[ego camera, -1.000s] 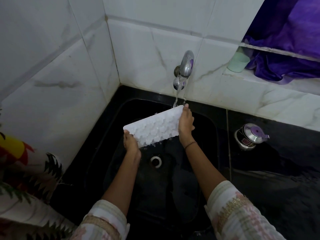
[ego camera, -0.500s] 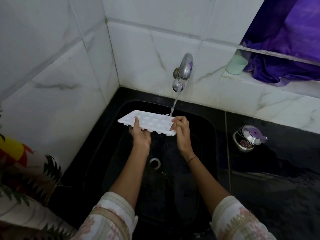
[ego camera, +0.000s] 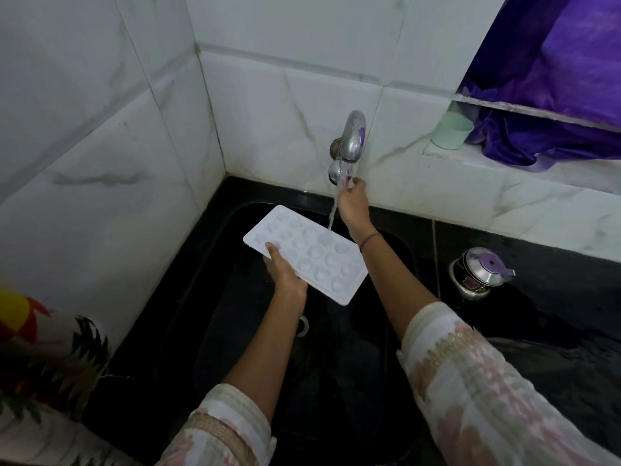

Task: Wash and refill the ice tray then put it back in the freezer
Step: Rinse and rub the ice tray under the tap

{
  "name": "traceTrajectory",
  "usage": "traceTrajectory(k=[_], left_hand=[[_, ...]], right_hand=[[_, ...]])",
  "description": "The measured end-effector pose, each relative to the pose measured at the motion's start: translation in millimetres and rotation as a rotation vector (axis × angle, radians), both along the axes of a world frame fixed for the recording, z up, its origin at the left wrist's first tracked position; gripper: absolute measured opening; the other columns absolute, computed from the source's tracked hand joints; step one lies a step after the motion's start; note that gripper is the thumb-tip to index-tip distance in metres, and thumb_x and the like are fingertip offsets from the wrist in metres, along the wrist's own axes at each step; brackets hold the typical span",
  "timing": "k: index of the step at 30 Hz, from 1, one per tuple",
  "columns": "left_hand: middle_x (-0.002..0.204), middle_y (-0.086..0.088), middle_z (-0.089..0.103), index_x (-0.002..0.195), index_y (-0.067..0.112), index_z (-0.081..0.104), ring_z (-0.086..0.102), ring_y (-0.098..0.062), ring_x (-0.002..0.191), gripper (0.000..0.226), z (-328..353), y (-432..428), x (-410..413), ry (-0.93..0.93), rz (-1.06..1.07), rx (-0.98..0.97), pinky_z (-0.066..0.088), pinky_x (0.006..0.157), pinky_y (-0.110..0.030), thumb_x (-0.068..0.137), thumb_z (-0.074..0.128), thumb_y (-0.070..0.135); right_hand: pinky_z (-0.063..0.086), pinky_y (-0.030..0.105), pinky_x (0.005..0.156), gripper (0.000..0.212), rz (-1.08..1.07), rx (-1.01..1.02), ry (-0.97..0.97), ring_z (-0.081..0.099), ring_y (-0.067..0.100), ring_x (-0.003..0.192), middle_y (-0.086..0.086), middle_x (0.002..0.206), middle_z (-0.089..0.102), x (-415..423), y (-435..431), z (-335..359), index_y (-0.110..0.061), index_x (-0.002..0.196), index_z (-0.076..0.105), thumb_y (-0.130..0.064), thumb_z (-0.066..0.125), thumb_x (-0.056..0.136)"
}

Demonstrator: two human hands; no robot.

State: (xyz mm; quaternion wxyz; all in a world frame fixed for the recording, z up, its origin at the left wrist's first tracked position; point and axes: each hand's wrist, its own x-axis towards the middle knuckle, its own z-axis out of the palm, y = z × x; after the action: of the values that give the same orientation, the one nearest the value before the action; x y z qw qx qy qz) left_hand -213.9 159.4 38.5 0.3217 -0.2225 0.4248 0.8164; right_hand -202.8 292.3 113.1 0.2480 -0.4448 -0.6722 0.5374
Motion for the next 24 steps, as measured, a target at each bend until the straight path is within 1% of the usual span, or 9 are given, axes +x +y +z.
traceTrajectory(k=[2, 3, 5, 9, 12, 14, 17, 19, 24], left_hand=[[0.126, -0.008, 0.060, 0.139, 0.022, 0.039, 0.063, -0.028, 0.105, 0.050, 0.5, 0.8, 6.1, -0.002, 0.009, -0.033, 0.053, 0.087, -0.046, 0.097, 0.037, 0.049], [0.127, -0.007, 0.059, 0.140, 0.023, 0.038, 0.062, -0.028, 0.106, 0.050, 2.0, 0.8, 8.9, -0.006, 0.009, -0.040, 0.052, 0.089, -0.047, 0.097, 0.036, 0.049], [0.127, -0.007, 0.059, 0.141, 0.024, 0.037, 0.061, -0.028, 0.108, 0.050, 1.5, 1.0, 11.8, -0.013, 0.010, -0.052, 0.051, 0.092, -0.049, 0.098, 0.035, 0.049], [0.128, -0.006, 0.058, 0.140, 0.025, 0.037, 0.061, -0.028, 0.108, 0.051, -0.5, -0.5, 11.9, -0.031, 0.023, -0.059, 0.050, 0.093, -0.050, 0.097, 0.034, 0.051], [0.127, -0.005, 0.058, 0.140, 0.026, 0.037, 0.061, -0.028, 0.108, 0.051, -0.7, -1.6, 14.8, -0.038, 0.013, -0.057, 0.051, 0.091, -0.047, 0.096, 0.035, 0.052], [0.128, -0.006, 0.058, 0.140, 0.025, 0.037, 0.061, -0.027, 0.108, 0.052, -2.1, -1.4, 16.7, -0.033, 0.009, -0.051, 0.052, 0.090, -0.047, 0.096, 0.035, 0.053], [0.129, -0.006, 0.058, 0.140, 0.026, 0.037, 0.061, -0.028, 0.109, 0.053, -4.2, -0.4, 20.0, -0.036, 0.006, -0.051, 0.050, 0.093, -0.049, 0.095, 0.035, 0.055], [0.131, -0.006, 0.057, 0.140, 0.027, 0.037, 0.060, -0.028, 0.111, 0.053, -3.4, 0.2, 21.4, -0.038, 0.013, -0.050, 0.049, 0.095, -0.050, 0.095, 0.035, 0.055], [0.130, -0.002, 0.055, 0.140, 0.031, 0.035, 0.058, -0.027, 0.113, 0.052, 1.5, -0.2, 25.5, -0.032, 0.014, -0.076, 0.049, 0.094, -0.047, 0.095, 0.033, 0.057]], right_hand=[[0.050, 0.032, 0.073, 0.048, -0.032, -0.134, 0.066, 0.056, 0.018, 0.077, 0.009, 0.094, 0.056, -18.7, 2.7, 1.7, -0.001, 0.128, 0.030, -0.039, 0.037, 0.100], [0.053, 0.033, 0.070, 0.048, -0.086, -0.211, 0.095, 0.054, 0.016, 0.070, 0.008, 0.088, 0.053, -27.0, 6.4, 1.1, 0.000, 0.127, 0.031, -0.039, 0.037, 0.100], [0.057, 0.032, 0.073, 0.051, -0.156, -0.344, 0.141, 0.054, 0.015, 0.067, 0.012, 0.095, 0.053, -40.0, 14.8, -1.6, -0.001, 0.128, 0.034, -0.042, 0.037, 0.099], [0.054, 0.019, 0.047, 0.055, -0.167, -0.498, 0.213, 0.055, 0.016, 0.068, 0.016, 0.107, 0.055, -52.2, 25.0, -5.1, -0.001, 0.135, 0.038, -0.043, 0.036, 0.099], [0.050, 0.020, 0.051, 0.049, -0.215, -0.610, 0.333, 0.052, 0.014, 0.061, 0.009, 0.082, 0.052, -50.0, 25.1, 0.4, 0.002, 0.130, 0.043, -0.036, 0.037, 0.100], [0.045, 0.020, 0.054, 0.040, -0.227, -0.653, 0.398, 0.047, 0.012, 0.058, 0.007, 0.073, 0.048, -47.7, 23.2, 4.7, 0.002, 0.113, 0.050, -0.033, 0.035, 0.101], [0.041, 0.021, 0.058, 0.037, -0.221, -0.680, 0.464, 0.041, 0.011, 0.055, 0.005, 0.066, 0.042, -44.3, 16.3, 7.9, -0.005, 0.085, 0.050, -0.033, 0.032, 0.102], [0.045, 0.022, 0.063, 0.035, -0.219, -0.701, 0.507, 0.043, 0.011, 0.057, 0.004, 0.067, 0.042, -42.8, 13.7, 9.0, -0.006, 0.088, 0.051, -0.032, 0.032, 0.103], [0.044, 0.020, 0.054, 0.036, -0.263, -0.781, 0.598, 0.046, 0.013, 0.059, 0.007, 0.071, 0.046, -40.4, 10.4, 12.8, -0.003, 0.088, 0.049, -0.030, 0.031, 0.103]])
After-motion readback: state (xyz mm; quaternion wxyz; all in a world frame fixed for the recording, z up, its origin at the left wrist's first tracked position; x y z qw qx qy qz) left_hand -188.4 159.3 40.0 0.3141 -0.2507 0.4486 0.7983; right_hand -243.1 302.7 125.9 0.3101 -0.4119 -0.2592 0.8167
